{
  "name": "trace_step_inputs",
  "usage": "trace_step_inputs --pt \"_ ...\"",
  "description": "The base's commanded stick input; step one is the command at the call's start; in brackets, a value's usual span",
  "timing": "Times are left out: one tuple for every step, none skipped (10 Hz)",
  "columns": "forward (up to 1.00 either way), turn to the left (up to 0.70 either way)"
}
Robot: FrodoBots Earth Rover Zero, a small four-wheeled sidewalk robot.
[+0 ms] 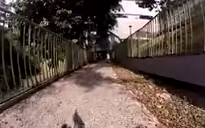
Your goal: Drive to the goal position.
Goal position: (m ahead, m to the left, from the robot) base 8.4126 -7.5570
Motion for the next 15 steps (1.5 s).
trace_step_inputs --pt "0.85 0.0" --pt "0.85 0.0" --pt "0.85 0.0" --pt "0.85 0.0" --pt "0.85 0.0" --pt "0.85 0.0" --pt "0.85 0.0" --pt "0.85 0.0" --pt "0.85 0.0" --pt "0.85 0.0" --pt "0.85 0.0" --pt "0.85 0.0" --pt "0.85 0.0" --pt "0.85 0.0" --pt "0.85 0.0"
